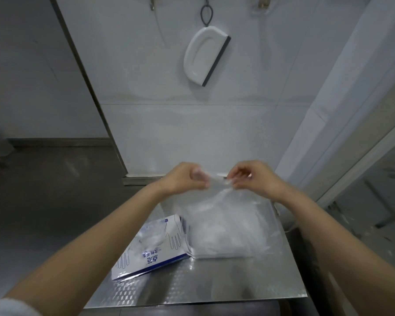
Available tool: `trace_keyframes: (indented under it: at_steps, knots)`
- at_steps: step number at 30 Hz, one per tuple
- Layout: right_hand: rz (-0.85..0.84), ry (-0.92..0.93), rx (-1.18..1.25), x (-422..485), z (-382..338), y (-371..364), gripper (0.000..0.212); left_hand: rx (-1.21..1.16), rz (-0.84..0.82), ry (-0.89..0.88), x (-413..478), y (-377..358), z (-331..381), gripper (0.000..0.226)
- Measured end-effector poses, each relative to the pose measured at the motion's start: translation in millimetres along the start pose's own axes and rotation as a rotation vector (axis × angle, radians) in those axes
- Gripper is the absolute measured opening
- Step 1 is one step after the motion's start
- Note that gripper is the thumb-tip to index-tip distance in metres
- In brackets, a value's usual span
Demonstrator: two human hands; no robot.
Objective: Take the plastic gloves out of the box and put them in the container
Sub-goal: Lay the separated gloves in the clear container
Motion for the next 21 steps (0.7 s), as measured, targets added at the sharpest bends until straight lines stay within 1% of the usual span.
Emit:
trace_keyframes:
  at_steps: [2, 3, 4, 5, 6, 8, 9, 11, 12, 13, 15, 17, 19, 21]
  knots:
    - [0.28, 0.072, -0.084, -4.9, -8.8, 26.8, 0.029, 0.079, 0.315, -0.128, 4.0, 14.1, 22.8, 0.036]
    - [0.41, 0.117, -0.086, -10.3, -15.2, 39.1, 0.028, 0.076, 0.439, -0.206, 2.3, 19.0, 35.3, 0.038]
    - [0.523, 0.174, -0.097, -17.6, -21.8, 49.7, 0.029, 0.056, 0.524, -0.287, -1.7, 21.2, 46.6, 0.038]
    - [0.609, 0.24, -0.126, -25.5, -28.8, 56.4, 0.03, 0.054, 0.578, -0.375, -7.6, 23.2, 55.7, 0.037]
    - [0.666, 0.306, -0.167, -34.0, -35.2, 60.3, 0.031, 0.078, 0.591, -0.457, -14.1, 22.6, 62.9, 0.034]
    - [0.706, 0.388, -0.231, -48.0, -37.5, 57.9, 0.033, 0.169, 0.55, -0.59, -24.5, 14.9, 64.5, 0.028]
    - [0.682, 0.396, -0.245, -52.5, -33.7, 51.3, 0.035, 0.22, 0.507, -0.621, -28.3, 8.2, 59.1, 0.026]
    - [0.563, 0.369, -0.274, -56.0, -14.0, 30.7, 0.038, 0.334, 0.4, -0.622, -30.7, -8.3, 37.8, 0.017]
    - [0.473, 0.34, -0.295, -56.6, -0.8, 17.3, 0.038, 0.406, 0.342, -0.597, -29.8, -17.2, 23.6, 0.009]
    - [0.361, 0.3, -0.315, -56.2, 12.5, 2.4, 0.038, 0.485, 0.283, -0.555, -28.3, -25.4, 9.0, 0.006]
    - [0.111, 0.196, -0.353, -56.0, 42.4, -28.2, 0.037, 0.636, 0.133, -0.432, -22.6, -43.5, -21.1, 0.011]
    - [-0.08, 0.091, -0.378, -56.5, 68.3, -53.3, 0.035, 0.772, 0.001, -0.347, -18.8, -60.3, -45.1, 0.009]
    - [-0.192, 0.006, -0.368, -54.4, 86.1, -69.6, 0.038, 0.906, -0.089, -0.318, -13.7, -74.6, -61.3, 0.013]
    - [-0.26, -0.068, -0.352, -53.4, 95.1, -79.9, 0.038, 1.026, -0.164, -0.282, -10.8, -84.9, -72.2, 0.018]
Point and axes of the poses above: each hand's wrist, its own x-axis towards the middle knuckle, its own y-axis out of the back of the hand, z = x × y, the point moved 6 cm from there along x, towards the middle knuckle, and after that the axes turned 1 degree about z, right-handed, at the moved point
